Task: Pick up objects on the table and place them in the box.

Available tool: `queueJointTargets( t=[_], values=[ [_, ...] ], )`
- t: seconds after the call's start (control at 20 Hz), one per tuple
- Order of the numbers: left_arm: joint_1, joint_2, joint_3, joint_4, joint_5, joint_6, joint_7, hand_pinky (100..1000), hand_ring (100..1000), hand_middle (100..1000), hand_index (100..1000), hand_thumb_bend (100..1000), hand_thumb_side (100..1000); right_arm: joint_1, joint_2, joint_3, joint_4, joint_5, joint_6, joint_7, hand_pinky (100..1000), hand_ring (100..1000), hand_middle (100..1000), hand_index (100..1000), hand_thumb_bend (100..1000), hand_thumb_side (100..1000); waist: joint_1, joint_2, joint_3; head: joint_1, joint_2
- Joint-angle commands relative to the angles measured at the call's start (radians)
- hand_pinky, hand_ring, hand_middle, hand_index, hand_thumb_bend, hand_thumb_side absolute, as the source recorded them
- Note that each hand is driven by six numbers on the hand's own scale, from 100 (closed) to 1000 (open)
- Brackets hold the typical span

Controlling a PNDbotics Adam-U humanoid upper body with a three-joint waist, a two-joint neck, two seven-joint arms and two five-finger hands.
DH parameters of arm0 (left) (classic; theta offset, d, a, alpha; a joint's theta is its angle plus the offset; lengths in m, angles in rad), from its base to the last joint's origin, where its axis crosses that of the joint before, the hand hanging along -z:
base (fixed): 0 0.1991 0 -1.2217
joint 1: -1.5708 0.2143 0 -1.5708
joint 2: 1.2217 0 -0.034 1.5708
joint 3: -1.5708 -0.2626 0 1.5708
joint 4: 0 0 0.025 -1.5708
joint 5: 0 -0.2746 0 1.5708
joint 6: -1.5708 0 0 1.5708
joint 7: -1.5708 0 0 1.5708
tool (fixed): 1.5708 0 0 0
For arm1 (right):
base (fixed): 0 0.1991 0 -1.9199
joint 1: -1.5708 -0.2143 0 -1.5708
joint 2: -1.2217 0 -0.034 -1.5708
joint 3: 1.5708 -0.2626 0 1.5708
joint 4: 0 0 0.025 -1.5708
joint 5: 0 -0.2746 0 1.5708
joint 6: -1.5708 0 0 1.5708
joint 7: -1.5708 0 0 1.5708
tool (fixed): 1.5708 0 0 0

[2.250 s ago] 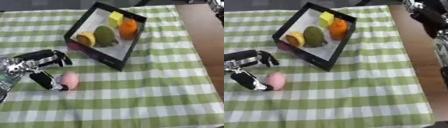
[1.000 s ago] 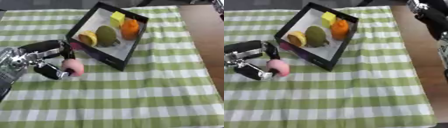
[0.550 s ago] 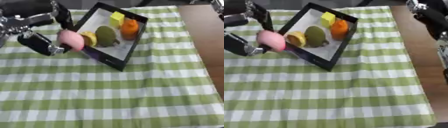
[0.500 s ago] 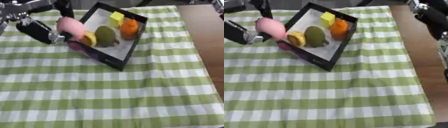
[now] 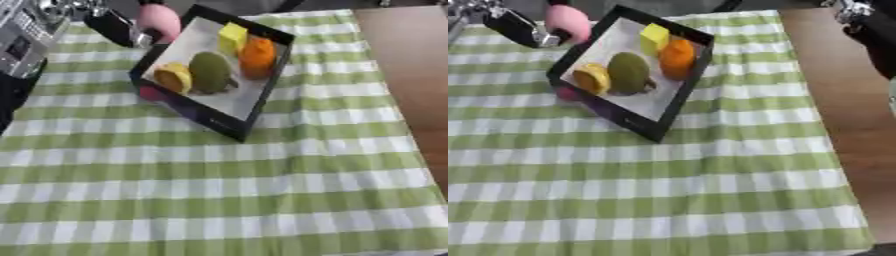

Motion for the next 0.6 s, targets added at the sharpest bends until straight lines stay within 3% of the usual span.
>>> queueJointTargets(
  t=[0.05, 0.3, 0.6],
  values=[
    [-0.018, -0.021, 0.056, 0.113, -0.078, -0.061, 0.050, 714, 614, 566, 597, 283, 100, -0.015, -0.027, -0.005, -0.014, -0.004, 0.001, 0.003, 996, 828, 719, 766, 142, 364, 0.010, -0.018, -0.003, 0.006, 0.005],
    [-0.014, -0.061, 0.091, 0.198, -0.140, -0.127, 0.099, 717, 611, 564, 598, 262, 100, -0.025, -0.021, -0.002, -0.014, -0.005, 0.004, 0.008, 996, 827, 719, 766, 143, 365, 0.007, -0.012, -0.013, 0.011, 0.005],
    [-0.010, -0.079, 0.099, 0.224, -0.160, -0.153, 0.108, 729, 620, 595, 631, 337, 100, -0.031, -0.017, -0.001, -0.012, -0.004, 0.005, 0.009, 995, 827, 718, 765, 145, 364, 0.006, -0.011, -0.016, 0.015, 0.005]
  ],
)
